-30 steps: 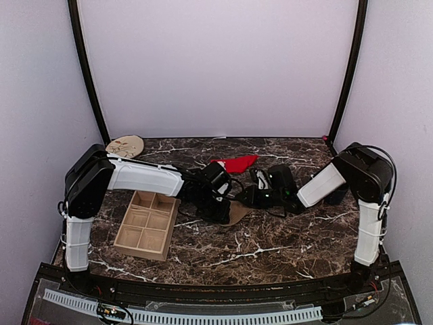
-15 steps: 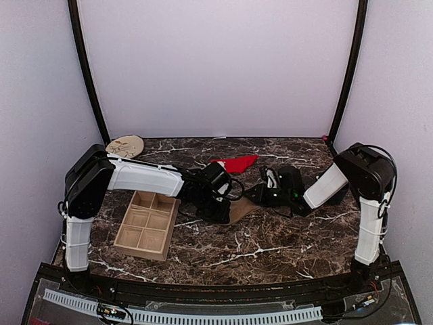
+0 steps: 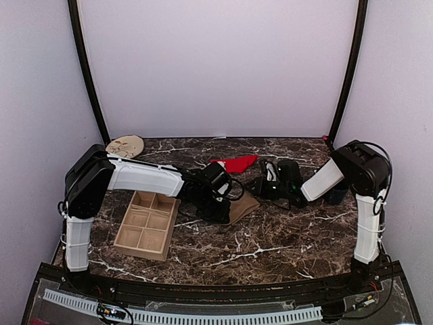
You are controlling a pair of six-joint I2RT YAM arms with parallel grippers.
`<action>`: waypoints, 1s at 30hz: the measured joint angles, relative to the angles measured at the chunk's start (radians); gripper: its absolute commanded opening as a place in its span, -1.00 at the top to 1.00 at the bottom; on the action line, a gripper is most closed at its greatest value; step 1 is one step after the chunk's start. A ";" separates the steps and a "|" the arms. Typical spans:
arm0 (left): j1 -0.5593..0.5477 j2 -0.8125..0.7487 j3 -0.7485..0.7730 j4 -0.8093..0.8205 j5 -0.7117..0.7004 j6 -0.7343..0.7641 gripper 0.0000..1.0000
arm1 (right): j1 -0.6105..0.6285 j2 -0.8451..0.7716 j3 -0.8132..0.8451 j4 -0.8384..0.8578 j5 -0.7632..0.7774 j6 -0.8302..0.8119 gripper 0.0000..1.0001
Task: Roll the socks
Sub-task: Smooth out the sock at the center of the board, then rotate the sock at the center of the board.
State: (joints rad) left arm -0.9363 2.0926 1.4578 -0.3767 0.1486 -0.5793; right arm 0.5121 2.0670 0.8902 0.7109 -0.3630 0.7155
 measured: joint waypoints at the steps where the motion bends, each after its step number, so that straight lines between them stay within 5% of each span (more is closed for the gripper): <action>1: 0.000 0.000 0.000 0.000 0.000 0.000 0.58 | -0.001 0.000 0.000 -0.001 0.000 -0.002 0.50; 22: -0.003 0.000 0.014 -0.043 -0.043 0.040 0.58 | -0.012 -0.164 -0.045 -0.251 0.105 -0.119 0.48; 30: -0.004 0.000 0.024 -0.075 -0.099 0.159 0.56 | 0.005 -0.237 -0.089 -0.341 0.119 -0.153 0.46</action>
State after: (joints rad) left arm -0.9401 2.0926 1.4815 -0.4515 0.0498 -0.4198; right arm 0.5175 1.8301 0.8009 0.3698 -0.2440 0.5625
